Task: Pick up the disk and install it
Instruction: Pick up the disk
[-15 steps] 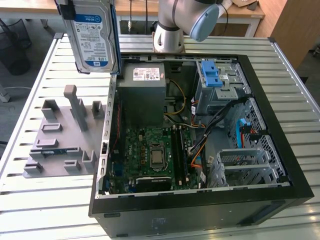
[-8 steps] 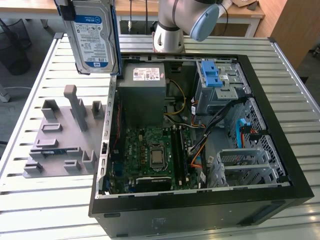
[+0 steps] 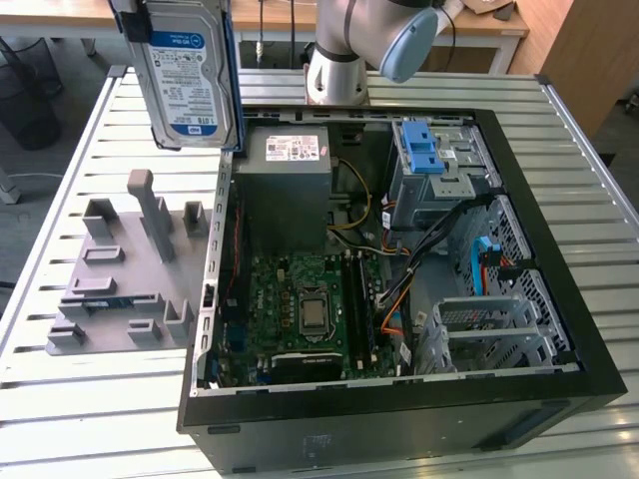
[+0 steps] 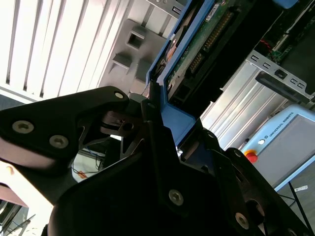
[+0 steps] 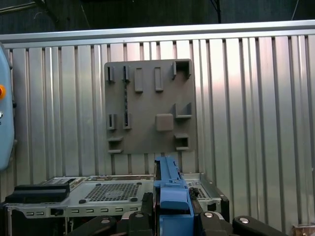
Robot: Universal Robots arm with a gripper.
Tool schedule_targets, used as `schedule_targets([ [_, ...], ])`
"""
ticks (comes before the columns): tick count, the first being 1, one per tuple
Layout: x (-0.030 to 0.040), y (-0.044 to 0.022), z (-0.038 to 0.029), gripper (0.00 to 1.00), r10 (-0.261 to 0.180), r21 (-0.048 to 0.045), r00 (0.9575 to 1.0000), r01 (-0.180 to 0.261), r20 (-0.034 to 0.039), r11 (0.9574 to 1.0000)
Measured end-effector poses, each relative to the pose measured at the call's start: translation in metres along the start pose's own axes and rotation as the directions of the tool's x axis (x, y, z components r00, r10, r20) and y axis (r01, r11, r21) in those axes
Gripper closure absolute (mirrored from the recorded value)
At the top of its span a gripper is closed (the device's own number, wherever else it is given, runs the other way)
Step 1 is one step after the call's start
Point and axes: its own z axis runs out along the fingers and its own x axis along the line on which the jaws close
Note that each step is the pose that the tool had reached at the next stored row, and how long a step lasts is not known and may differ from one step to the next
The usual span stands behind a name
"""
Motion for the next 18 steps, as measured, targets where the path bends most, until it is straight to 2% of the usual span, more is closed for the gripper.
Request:
schedule_targets([
  [5,0.0006,-0.0015,0.0001,0.64,0.000,0.0001,1.0000,0.000,0.0000,1.0000],
  [11,0.0022,-0.0127,0.0003,0.64,0.000,0.0000,1.0000,0.000,-0.0001,1.0000],
  [14,0.0055,-0.0158,0.0003,0.64,0.000,0.0001,1.0000,0.000,0.0000,1.0000],
  [18,0.0102,-0.0167,0.0004,0.64,0.000,0.0001,1.0000,0.000,0.0000,1.0000],
])
